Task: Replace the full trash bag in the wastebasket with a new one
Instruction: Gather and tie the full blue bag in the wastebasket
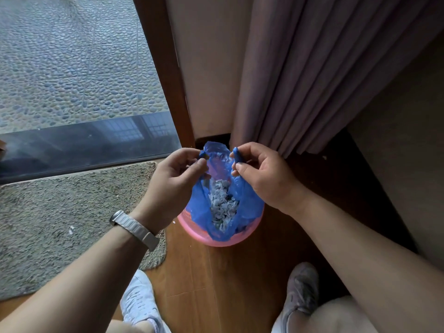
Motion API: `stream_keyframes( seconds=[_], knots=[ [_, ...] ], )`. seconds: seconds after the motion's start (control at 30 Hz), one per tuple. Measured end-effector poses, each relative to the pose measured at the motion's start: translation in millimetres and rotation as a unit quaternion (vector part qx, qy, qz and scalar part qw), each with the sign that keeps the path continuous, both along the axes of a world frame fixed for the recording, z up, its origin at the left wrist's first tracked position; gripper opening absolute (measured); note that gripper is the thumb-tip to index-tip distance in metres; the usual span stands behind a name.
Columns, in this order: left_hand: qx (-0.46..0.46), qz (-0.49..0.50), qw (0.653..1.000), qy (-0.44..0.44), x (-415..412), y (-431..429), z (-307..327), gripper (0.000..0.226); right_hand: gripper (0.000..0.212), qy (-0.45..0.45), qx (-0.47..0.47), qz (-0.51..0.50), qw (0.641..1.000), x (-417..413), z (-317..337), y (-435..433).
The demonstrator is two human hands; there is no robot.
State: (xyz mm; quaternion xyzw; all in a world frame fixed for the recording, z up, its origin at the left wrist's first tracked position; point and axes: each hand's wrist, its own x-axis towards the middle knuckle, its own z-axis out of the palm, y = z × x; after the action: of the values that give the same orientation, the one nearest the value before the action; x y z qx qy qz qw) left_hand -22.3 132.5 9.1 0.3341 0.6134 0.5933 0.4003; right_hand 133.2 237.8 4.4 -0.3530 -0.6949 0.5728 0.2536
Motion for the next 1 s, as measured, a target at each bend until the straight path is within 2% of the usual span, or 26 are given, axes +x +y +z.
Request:
stream_keyframes(
  seconds=[0.13, 0.3, 0.43, 0.5, 0.67, 0.8, 1.0],
  knots=[
    [-0.003, -0.03, 0.998, -0.049, 10, 7, -2, 0.014, 0.022, -0.002, -0.005, -0.001, 1.0, -1, -2, -4],
    [-0.008, -0.089, 0.995, -0.048, 16, 7, 0, 0.014, 0.024, -0.06, 0.028, 0.036, 0.997, -1, -2, -11],
    [-0.034, -0.1, 0.988, -0.114, 11, 6, -1, 0.038, 0.027, -0.08, 0.038, 0.083, 0.993, -5, 8, -15],
    [-0.057, -0.107, 0.983, -0.138, 8, 6, -3, 0.043, 0.033, -0.089, 0.044, 0.09, 0.991, -7, 9, -16],
    [-0.077, -0.089, 0.981, -0.157, 4, 7, -8, 0.019, 0.041, -0.079, 0.037, 0.095, 0.992, -14, 4, -20],
    [-0.049, -0.069, 0.977, -0.198, 5, 9, -9, 0.013, 0.023, -0.014, 0.013, 0.069, 0.997, -16, 0, -19],
    [-0.012, -0.017, 0.987, -0.16, 18, 11, -6, 0.014, 0.013, 0.038, 0.007, 0.031, 0.999, -16, 0, -19]
  ],
)
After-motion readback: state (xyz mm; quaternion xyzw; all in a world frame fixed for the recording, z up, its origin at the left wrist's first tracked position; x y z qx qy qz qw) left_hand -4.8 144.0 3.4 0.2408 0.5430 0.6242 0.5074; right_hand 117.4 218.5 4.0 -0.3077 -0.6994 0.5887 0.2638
